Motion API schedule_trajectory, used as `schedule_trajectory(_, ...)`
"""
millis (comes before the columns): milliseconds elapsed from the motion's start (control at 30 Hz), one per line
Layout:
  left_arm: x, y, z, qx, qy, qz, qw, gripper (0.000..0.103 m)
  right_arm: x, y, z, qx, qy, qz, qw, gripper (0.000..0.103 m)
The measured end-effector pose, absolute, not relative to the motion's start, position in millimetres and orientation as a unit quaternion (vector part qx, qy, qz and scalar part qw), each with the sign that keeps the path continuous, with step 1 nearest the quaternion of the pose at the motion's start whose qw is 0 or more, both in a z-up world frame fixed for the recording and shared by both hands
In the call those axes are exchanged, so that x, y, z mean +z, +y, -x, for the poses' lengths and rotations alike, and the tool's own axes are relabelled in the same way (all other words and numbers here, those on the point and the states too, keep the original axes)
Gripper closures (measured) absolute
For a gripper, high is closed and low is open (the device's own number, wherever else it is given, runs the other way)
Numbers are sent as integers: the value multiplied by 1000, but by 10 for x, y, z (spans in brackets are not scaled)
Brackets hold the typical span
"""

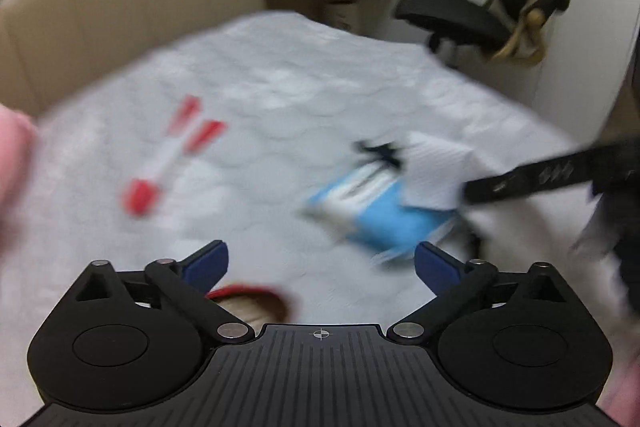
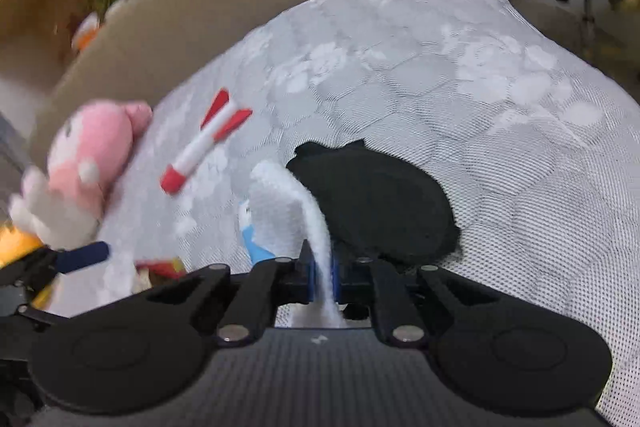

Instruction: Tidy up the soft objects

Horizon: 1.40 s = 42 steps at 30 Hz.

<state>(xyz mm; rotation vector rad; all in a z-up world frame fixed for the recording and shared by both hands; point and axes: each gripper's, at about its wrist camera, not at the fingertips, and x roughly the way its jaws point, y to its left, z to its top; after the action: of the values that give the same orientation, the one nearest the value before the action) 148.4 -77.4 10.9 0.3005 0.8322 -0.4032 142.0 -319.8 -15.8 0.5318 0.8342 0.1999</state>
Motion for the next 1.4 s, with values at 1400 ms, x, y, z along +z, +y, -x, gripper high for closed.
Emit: schedule_trajectory(1400,-321,-655,-1281,-228,524,-74,817,6,-335,-2506,-1362,117,434,-76,890,66)
